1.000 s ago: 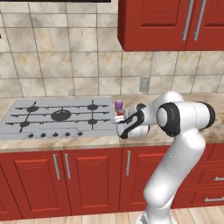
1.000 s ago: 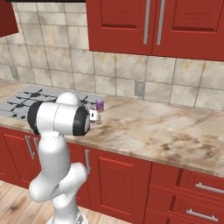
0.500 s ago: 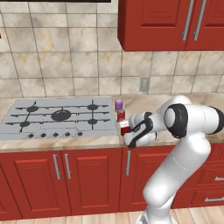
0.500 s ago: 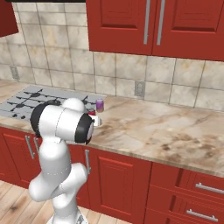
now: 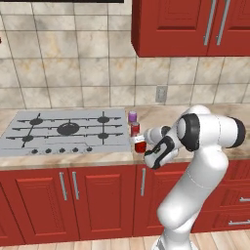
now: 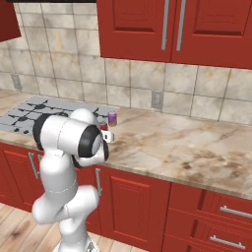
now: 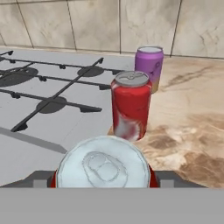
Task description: Four empty soda cans are scattered around the kitchen. Gather all the cans and cluster them next to the stove for recycling.
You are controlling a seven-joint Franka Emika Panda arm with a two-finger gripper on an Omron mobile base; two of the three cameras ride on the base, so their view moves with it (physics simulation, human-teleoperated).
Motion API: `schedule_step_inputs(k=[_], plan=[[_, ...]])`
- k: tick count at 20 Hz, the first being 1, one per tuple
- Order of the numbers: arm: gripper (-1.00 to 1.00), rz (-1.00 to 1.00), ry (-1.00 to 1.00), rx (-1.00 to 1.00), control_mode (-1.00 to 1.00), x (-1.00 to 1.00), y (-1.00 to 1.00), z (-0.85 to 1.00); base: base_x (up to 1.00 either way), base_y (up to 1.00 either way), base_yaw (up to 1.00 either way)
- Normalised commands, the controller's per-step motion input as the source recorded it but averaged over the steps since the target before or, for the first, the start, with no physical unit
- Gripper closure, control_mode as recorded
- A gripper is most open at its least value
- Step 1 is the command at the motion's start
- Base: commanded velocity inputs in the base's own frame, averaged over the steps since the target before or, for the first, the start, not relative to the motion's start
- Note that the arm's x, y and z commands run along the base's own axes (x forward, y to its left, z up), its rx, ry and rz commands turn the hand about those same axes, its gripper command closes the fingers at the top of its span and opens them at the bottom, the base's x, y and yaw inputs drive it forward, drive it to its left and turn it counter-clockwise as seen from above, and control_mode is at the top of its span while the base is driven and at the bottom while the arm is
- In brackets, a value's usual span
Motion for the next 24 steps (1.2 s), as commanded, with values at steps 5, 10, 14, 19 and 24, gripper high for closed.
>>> schedule_step_inputs(k=[5, 10, 14, 19, 24], plan=[[-1.0, 0.0, -0.05, 0.0, -1.0, -0.19, 0.09, -0.05, 0.0, 0.0, 0.0], [-1.0, 0.0, -0.12, 0.0, -1.0, -0.46, 0.0, 0.03, 0.0, 0.0, 0.0], [-1.0, 0.0, -0.08, 0.0, -1.0, -0.27, 0.0, 0.01, 0.0, 0.0, 0.0], [-1.0, 0.0, -0.07, 0.0, -1.0, -0.22, 0.0, 0.02, 0.0, 0.0, 0.0], [-1.0, 0.0, -0.08, 0.0, -1.0, -0.21, 0.0, 0.1, 0.0, 0.0, 0.0]])
